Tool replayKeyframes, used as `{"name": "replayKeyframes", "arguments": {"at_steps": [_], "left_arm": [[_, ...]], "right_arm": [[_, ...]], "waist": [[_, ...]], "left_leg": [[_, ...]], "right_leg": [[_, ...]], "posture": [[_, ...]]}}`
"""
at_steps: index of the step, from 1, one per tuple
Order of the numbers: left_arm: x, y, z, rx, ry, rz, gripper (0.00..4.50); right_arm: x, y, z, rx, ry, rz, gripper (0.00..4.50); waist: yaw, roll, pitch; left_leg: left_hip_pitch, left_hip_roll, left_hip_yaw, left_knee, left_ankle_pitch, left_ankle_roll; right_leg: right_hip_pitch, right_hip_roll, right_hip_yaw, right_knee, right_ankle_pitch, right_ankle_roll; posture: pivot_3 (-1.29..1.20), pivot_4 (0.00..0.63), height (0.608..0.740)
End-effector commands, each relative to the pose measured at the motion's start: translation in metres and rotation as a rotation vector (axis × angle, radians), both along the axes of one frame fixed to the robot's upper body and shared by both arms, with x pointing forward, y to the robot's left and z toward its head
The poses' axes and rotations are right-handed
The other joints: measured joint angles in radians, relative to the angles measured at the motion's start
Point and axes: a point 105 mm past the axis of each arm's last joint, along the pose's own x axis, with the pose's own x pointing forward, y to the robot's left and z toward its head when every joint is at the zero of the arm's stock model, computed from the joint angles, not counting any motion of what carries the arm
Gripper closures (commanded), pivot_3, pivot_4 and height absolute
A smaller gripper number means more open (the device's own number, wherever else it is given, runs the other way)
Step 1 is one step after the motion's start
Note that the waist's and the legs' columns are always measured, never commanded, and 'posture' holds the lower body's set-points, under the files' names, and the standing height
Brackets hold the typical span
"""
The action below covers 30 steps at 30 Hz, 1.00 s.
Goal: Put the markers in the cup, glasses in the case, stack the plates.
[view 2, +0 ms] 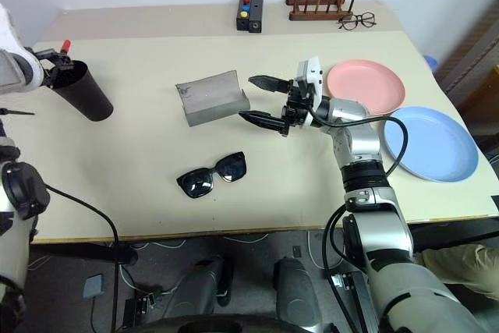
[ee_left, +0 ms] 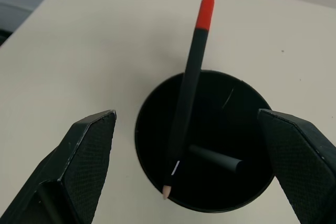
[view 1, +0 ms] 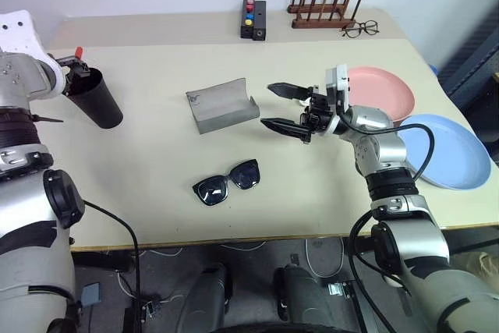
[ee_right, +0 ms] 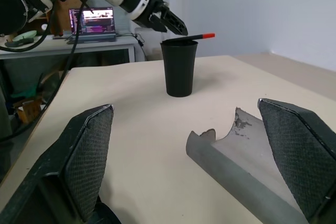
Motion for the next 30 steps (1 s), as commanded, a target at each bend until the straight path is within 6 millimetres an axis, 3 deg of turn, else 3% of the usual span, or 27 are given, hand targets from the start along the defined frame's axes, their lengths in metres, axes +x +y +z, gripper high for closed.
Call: {"name": "replayKeyframes", "arguments": {"at_steps": [1,23,26,27,30], "left_arm": [[0.0032,-0.0023,0.021,0.021,-0.06,-0.004,0.09],[0.0096,-0.0079,0.022,0.02,-0.051,-0.029,0.09],[0.0089,-0.0071,0.0223,0.021,-0.05,-0.025,0.87],[0.0087,-0.0066,0.0225,0.023,-0.052,-0.023,1.31],[0.0077,-0.0054,0.0236,0.026,-0.055,-0.016,1.31]], "right_arm": [[-0.002,0.0012,0.0153,0.018,-0.061,0.011,0.0],[-0.0039,-0.0036,0.0141,0.018,-0.055,-0.009,0.0],[-0.004,-0.0036,0.014,0.018,-0.054,-0.009,0.0],[-0.0037,-0.0035,0.0137,0.017,-0.053,-0.01,0.0],[-0.0037,-0.0032,0.0136,0.018,-0.052,-0.01,0.0]], "waist": [[0.0,0.0,0.0],[-0.002,0.0,0.0],[-0.001,0.0,0.0],[-0.001,0.0,0.0],[-0.002,0.0,0.0]], "left_leg": [[0.0,0.0,0.0,0.0,0.0,0.0],[0.0,0.0,0.0,0.0,0.0,0.0],[0.0,0.0,0.0,0.0,0.0,0.0],[0.0,0.0,0.0,0.0,0.0,0.0],[0.0,0.0,0.0,0.0,0.0,0.0]], "right_leg": [[0.0,0.0,0.0,0.0,0.0,0.0],[0.0,0.0,0.0,0.0,0.0,0.0],[0.0,0.0,0.0,0.0,0.0,0.0],[0.0,0.0,0.0,0.0,0.0,0.0],[0.0,0.0,0.0,0.0,0.0,0.0]], "posture": [[0.0,0.15,0.74],[0.0,0.15,0.74],[0.0,0.15,0.74],[0.0,0.15,0.74],[0.0,0.15,0.74]]}}
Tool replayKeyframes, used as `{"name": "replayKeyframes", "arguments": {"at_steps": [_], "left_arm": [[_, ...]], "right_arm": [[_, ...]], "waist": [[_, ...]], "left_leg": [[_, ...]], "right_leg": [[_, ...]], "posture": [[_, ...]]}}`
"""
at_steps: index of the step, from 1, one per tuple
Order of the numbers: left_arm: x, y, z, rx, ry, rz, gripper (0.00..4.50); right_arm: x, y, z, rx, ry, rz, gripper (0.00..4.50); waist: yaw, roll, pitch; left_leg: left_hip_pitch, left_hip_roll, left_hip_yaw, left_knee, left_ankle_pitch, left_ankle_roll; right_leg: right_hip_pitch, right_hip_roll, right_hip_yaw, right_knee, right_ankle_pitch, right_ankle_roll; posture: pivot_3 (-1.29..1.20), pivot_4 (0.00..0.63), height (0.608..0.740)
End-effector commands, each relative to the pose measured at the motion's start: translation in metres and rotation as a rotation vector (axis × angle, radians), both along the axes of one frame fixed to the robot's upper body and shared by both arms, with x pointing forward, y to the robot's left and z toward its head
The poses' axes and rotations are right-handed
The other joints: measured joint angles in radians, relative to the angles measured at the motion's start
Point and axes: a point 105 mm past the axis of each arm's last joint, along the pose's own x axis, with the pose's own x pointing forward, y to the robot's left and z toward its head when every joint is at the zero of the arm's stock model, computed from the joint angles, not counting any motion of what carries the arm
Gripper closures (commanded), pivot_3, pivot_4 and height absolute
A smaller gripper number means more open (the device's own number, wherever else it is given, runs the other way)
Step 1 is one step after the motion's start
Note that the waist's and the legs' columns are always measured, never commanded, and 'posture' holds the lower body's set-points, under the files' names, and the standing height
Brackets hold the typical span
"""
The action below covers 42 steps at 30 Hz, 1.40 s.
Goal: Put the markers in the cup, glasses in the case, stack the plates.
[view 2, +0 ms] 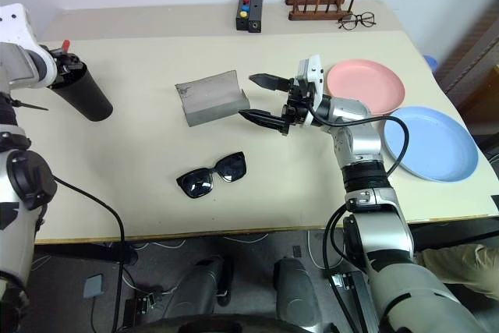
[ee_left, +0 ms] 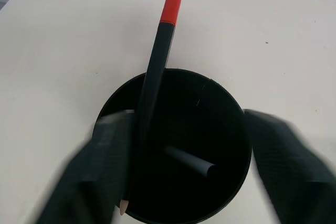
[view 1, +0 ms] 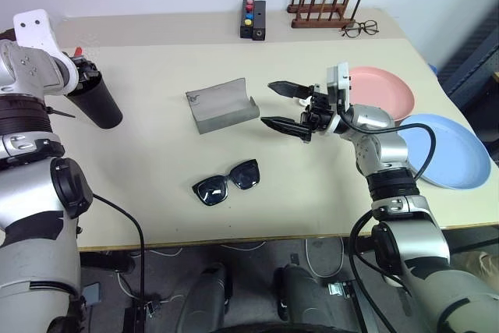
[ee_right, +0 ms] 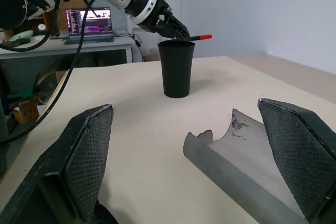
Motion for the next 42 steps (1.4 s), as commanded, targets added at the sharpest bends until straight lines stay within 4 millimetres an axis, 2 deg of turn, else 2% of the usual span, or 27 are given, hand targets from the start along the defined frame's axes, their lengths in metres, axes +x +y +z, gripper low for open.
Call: {"name": "replayKeyframes", "arguments": {"at_steps": [1,18,22,25,29,32,35,37,39,41,42], "left_arm": [[-0.003,0.005,0.027,0.03,-0.079,0.021,1.31],[-0.008,0.012,0.028,0.014,-0.087,0.04,1.31],[-0.005,0.003,0.043,0.009,-0.201,-0.018,1.31],[-0.006,-0.021,0.071,-0.037,-0.397,-0.167,1.31],[-0.019,-0.066,0.105,-0.065,-0.594,-0.419,1.31],[-0.02,-0.084,0.114,-0.021,-0.711,-0.46,1.31],[-0.014,-0.112,0.096,-0.044,-0.726,-0.589,1.31],[-0.016,-0.136,0.081,-0.083,-0.722,-0.735,1.31],[-0.019,-0.156,0.068,-0.131,-0.73,-0.869,0.81],[-0.019,-0.163,0.055,-0.138,-0.699,-0.937,0.06],[-0.018,-0.166,0.048,-0.126,-0.674,-0.967,0.02]], "right_arm": [[-0.003,-0.002,0.011,0.017,-0.048,0.001,0.0],[-0.003,-0.003,0.01,0.016,-0.042,0.001,0.0],[-0.002,-0.003,0.011,0.015,-0.044,0.0,0.0],[-0.002,-0.004,0.011,0.014,-0.046,-0.004,0.0],[-0.003,-0.009,0.012,0.01,-0.049,-0.018,0.0],[-0.003,-0.014,0.012,0.005,-0.049,-0.034,0.0],[-0.002,-0.019,0.011,-0.002,-0.049,-0.054,0.0],[-0.003,-0.022,0.011,-0.004,-0.051,-0.069,0.0],[-0.005,-0.027,0.01,-0.007,-0.053,-0.089,0.0],[-0.007,-0.031,0.009,-0.011,-0.053,-0.103,0.0],[-0.008,-0.033,0.008,-0.013,-0.053,-0.111,0.0]], "waist": [[0.0,0.0,0.0],[0.0,0.0,0.0],[0.0,0.0,0.0],[0.001,0.0,0.0],[0.004,0.0,0.0],[0.003,0.0,0.0],[0.003,0.0,0.0],[0.002,0.0,0.0],[0.002,0.0,0.0],[0.002,0.0,0.0],[0.002,0.0,0.0]], "left_leg": [[0.0,0.0,0.0,0.0,0.0,0.0],[0.0,0.0,0.0,0.0,0.0,0.0],[0.0,0.0,0.0,0.0,0.0,0.0],[0.0,0.0,0.0,0.0,0.0,0.0],[-0.001,0.0,0.0,0.001,0.0,0.0],[0.0,0.0,0.0,0.001,0.0,0.0],[0.0,0.0,0.001,0.001,0.0,0.0],[0.0,0.0,0.001,0.001,0.0,0.0],[0.0,0.0,0.001,0.001,0.0,0.0],[0.0,0.0,0.001,0.001,0.0,0.0],[-0.001,0.0,0.001,0.001,0.0,0.0]], "right_leg": [[0.0,0.0,0.0,0.0,0.0,0.0],[0.0,0.0,0.0,0.0,0.0,0.0],[0.0,0.0,0.0,0.0,0.0,0.0],[0.0,0.0,0.0,0.0,0.0,0.0],[0.0,-0.001,0.0,0.0,0.0,0.0],[0.0,-0.001,0.0,0.0,0.0,0.0],[0.0,-0.001,0.0,0.0,0.0,0.0],[0.001,-0.001,0.0,0.0,0.0,0.0],[0.0,-0.001,0.0,0.0,0.0,0.0],[0.0,-0.001,0.001,-0.001,0.0,0.0],[0.0,-0.001,0.0,-0.001,0.0,0.0]], "posture": [[0.0,0.15,0.74],[0.0,0.15,0.74],[0.0,0.15,0.74],[0.0,0.15,0.74],[0.0,0.15,0.74],[0.0,0.15,0.74],[0.0,0.15,0.74],[0.0,0.15,0.74],[0.0,0.15,0.74],[0.0,0.15,0.74],[0.0,0.15,0.74]]}}
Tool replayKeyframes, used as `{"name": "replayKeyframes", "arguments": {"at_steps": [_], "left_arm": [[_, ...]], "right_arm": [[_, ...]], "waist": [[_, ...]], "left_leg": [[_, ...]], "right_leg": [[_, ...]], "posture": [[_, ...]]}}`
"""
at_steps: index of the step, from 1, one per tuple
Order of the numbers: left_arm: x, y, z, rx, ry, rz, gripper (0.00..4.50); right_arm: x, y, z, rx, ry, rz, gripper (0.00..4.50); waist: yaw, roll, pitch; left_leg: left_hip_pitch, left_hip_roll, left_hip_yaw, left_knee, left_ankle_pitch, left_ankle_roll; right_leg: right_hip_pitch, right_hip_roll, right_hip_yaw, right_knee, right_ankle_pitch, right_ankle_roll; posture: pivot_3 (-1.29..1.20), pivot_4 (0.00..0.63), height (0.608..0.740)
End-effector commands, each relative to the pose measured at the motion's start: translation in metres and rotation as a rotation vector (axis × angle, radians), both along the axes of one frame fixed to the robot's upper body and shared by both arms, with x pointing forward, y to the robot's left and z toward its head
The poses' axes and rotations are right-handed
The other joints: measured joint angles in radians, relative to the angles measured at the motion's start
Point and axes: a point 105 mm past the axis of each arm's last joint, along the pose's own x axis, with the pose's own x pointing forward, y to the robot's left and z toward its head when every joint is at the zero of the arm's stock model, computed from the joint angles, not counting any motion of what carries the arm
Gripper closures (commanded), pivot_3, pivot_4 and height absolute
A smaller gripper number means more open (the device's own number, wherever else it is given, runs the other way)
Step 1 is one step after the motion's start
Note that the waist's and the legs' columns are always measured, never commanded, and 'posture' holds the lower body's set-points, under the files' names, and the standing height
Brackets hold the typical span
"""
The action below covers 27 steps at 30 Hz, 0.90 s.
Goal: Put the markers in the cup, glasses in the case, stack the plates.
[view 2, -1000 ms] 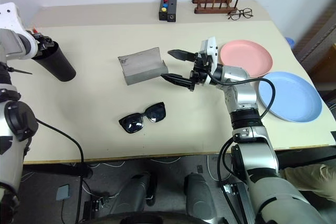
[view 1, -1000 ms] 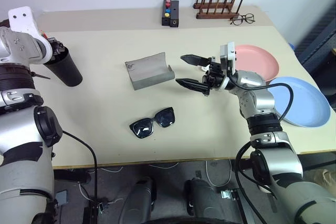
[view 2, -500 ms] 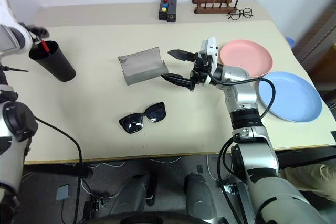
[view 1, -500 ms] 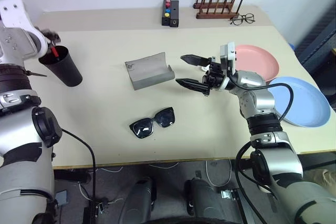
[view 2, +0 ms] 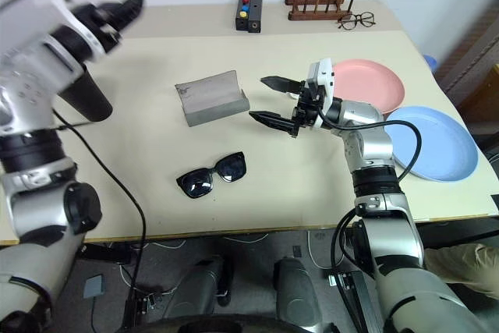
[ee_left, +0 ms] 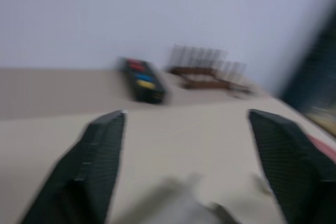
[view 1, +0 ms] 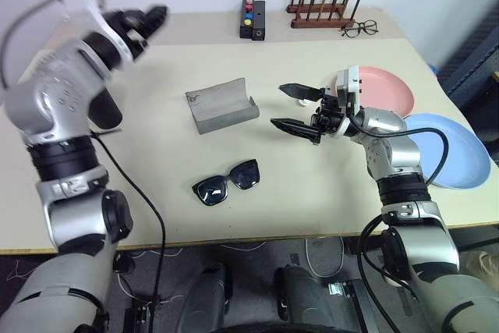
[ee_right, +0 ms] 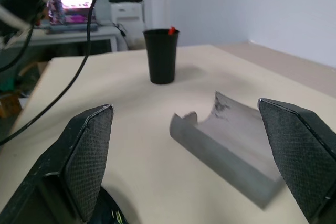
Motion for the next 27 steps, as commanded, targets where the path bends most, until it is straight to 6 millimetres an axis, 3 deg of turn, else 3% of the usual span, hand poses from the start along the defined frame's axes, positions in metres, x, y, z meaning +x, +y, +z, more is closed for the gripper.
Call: {"name": "replayKeyframes", "arguments": {"at_steps": [1,12,16,27], "left_arm": [[-0.009,-0.009,0.007,0.065,-0.072,-0.092,0.02],[0.023,-0.015,-0.048,0.35,0.0,-0.202,0.02],[0.034,-0.024,-0.073,0.476,0.053,-0.301,0.02],[0.031,-0.053,-0.118,0.708,0.136,-0.505,0.02]], "right_arm": [[-0.005,-0.009,0.015,0.025,-0.054,-0.026,0.0],[-0.01,-0.036,-0.007,-0.059,-0.007,-0.151,0.0],[-0.012,-0.057,-0.009,-0.086,-0.01,-0.216,0.0],[-0.027,-0.072,-0.007,-0.087,-0.031,-0.286,0.0]], "waist": [[0.0,0.0,0.0],[0.005,0.0,0.0],[0.005,0.0,0.0],[-0.002,-0.001,0.001]], "left_leg": [[0.0,0.0,0.0,0.0,0.0,0.0],[0.0,0.0,0.0,0.001,-0.001,0.003],[0.0,-0.001,0.001,0.002,-0.003,0.007],[0.0,-0.001,0.002,0.002,-0.004,0.008]], "right_leg": [[0.0,0.0,0.0,0.0,0.0,0.0],[0.001,0.001,0.0,0.0,0.0,0.0],[0.002,0.001,-0.001,0.0,0.0,0.0],[0.002,0.002,-0.001,-0.001,0.0,0.0]], "posture": [[0.0,0.15,0.74],[0.0,0.15,0.74],[0.0,0.15,0.74],[0.0,0.15,0.74]]}}
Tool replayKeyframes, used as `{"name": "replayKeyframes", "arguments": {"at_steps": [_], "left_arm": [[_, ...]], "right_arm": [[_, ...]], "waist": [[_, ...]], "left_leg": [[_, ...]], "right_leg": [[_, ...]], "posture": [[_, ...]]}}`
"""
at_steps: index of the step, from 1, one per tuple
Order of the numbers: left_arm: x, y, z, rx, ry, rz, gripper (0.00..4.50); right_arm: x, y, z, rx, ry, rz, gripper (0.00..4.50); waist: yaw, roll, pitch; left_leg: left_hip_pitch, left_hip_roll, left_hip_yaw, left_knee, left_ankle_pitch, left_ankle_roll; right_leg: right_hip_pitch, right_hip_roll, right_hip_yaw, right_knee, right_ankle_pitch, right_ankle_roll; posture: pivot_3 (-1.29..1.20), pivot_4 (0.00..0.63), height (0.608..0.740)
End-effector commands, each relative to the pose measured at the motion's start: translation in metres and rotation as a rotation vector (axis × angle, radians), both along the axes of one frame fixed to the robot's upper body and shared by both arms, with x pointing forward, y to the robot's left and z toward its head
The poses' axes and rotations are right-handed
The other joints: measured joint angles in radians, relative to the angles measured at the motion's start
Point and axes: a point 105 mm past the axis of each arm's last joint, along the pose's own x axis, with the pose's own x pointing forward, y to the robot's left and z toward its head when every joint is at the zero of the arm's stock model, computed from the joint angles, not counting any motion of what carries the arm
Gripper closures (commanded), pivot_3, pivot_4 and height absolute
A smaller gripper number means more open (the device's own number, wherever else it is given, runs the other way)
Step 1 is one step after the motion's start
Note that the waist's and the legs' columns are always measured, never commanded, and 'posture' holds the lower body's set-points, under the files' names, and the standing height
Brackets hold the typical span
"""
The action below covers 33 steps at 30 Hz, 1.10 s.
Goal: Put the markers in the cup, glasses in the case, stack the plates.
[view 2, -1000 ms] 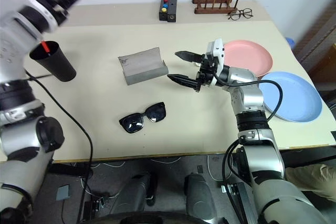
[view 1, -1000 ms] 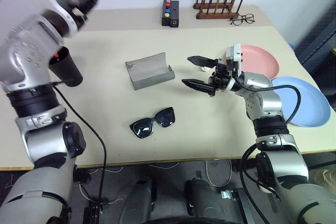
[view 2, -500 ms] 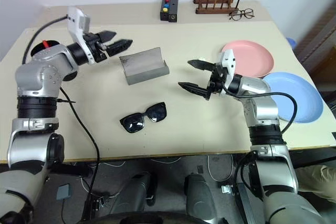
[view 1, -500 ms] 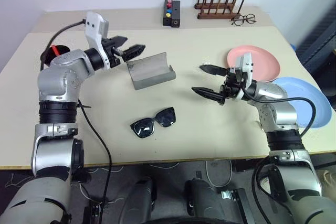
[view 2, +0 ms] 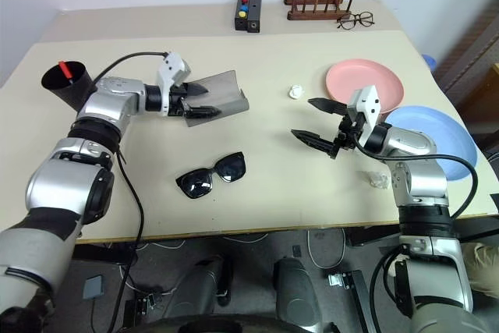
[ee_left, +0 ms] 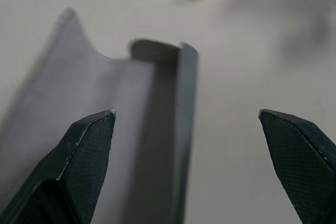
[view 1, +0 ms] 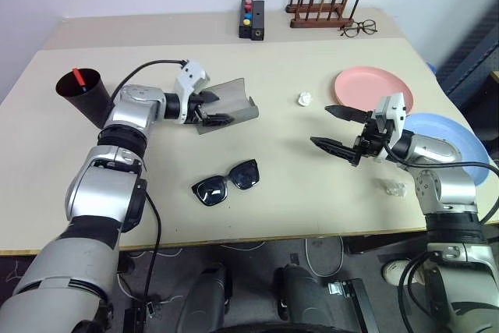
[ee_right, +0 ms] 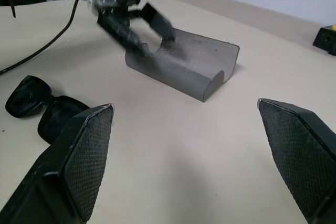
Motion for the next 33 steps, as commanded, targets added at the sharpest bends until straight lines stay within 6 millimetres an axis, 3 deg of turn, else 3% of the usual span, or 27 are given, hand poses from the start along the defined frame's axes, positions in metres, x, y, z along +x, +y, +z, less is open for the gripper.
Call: {"name": "replayKeyframes", "arguments": {"at_steps": [1,13,16,23,33], "left_arm": [[0.003,-0.001,0.007,0.062,-0.047,-0.015,0.02],[0.008,0.007,-0.001,0.11,-0.052,0.047,0.02],[0.009,0.009,-0.004,0.125,-0.051,0.061,0.82],[0.007,0.014,-0.007,0.144,-0.037,0.052,4.47],[0.003,0.022,-0.006,0.159,-0.023,0.031,4.47]], "right_arm": [[-0.006,-0.002,0.017,0.023,-0.07,-0.015,0.0],[-0.016,-0.001,0.017,0.038,-0.07,-0.046,0.0],[-0.015,0.0,0.018,0.039,-0.071,-0.046,0.0],[-0.013,0.004,0.019,0.043,-0.072,-0.038,0.0],[-0.011,0.007,0.02,0.049,-0.073,-0.035,0.0]], "waist": [[0.001,0.0,0.0],[0.005,-0.001,0.0],[0.005,-0.001,0.0],[0.005,-0.001,0.0],[0.005,-0.001,0.0]], "left_leg": [[0.0,0.0,0.0,0.0,0.0,0.0],[0.0,0.0,-0.001,0.001,0.0,0.001],[0.0,0.0,-0.001,0.002,0.0,0.001],[0.0,0.0,-0.001,0.002,0.0,0.001],[0.0,0.0,-0.001,0.002,-0.001,0.001]], "right_leg": [[0.0,0.0,0.0,0.0,0.0,0.0],[0.001,0.0,0.0,0.0,0.0,0.0],[0.001,0.0,0.0,0.0,0.0,0.0],[0.001,0.0,0.0,0.0,0.0,0.0],[0.001,0.0,0.0,0.001,0.0,0.0]], "posture": [[0.0,0.15,0.74],[0.0,0.15,0.74],[0.0,0.15,0.74],[0.0,0.15,0.74],[0.0,0.15,0.74]]}}
